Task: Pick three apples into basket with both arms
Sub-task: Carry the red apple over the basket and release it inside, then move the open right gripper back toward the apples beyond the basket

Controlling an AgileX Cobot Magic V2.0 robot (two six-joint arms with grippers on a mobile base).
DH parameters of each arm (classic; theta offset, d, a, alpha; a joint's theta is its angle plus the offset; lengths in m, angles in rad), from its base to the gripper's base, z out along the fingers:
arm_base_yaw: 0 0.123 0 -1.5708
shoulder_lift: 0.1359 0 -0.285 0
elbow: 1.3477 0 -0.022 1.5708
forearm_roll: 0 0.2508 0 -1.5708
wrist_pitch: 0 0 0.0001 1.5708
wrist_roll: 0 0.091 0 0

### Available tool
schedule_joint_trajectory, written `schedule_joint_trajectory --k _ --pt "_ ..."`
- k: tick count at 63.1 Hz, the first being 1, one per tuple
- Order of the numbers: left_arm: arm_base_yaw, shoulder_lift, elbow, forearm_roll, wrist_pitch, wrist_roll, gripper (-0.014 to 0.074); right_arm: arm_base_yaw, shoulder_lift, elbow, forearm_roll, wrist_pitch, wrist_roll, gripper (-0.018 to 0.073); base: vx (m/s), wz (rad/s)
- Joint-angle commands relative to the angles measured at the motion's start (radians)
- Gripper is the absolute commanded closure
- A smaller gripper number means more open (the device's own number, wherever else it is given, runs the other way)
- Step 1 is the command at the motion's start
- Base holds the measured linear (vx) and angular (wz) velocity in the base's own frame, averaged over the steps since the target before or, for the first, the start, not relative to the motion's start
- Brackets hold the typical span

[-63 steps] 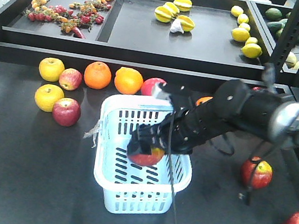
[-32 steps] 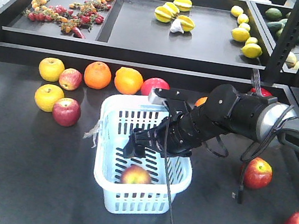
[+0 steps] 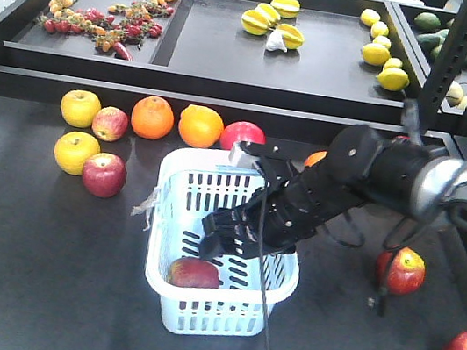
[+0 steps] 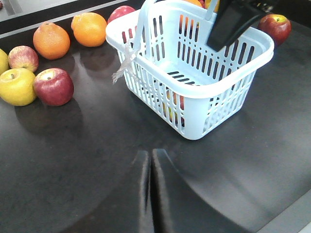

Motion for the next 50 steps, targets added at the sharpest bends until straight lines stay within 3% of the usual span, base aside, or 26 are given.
schedule_joint_trajectory --k 1,15,28,42,50 --pt "-0.004 0.007 -0.027 -0.017 -0.069 -0.008 0.0604 -0.005 -0.099 -0.029 -0.004 0.048 0.002 0.0188 0.00 0.00" --pt "-0.004 0.007 -0.027 -0.017 -0.069 -0.008 0.0604 -0.005 -0.252 -0.023 -0.092 0.099 0.032 0.0574 0.00 0.00" --pt "-0.004 0.007 -0.027 -0.017 -0.069 -0.008 0.0604 -0.005 -0.422 0.060 -0.345 0.111 0.188 0.0568 0.00 0.00" --pt "-0.004 0.007 -0.027 -0.017 -0.069 -0.008 0.0604 -0.011 -0.588 0.191 -0.825 0.057 0.543 0.0566 0.00 0.00" --pt "-0.004 0.007 -0.027 -0.017 -0.069 -0.008 0.0604 -0.110 -0.596 0.192 -0.893 0.043 0.635 0.0526 0.00 0.00"
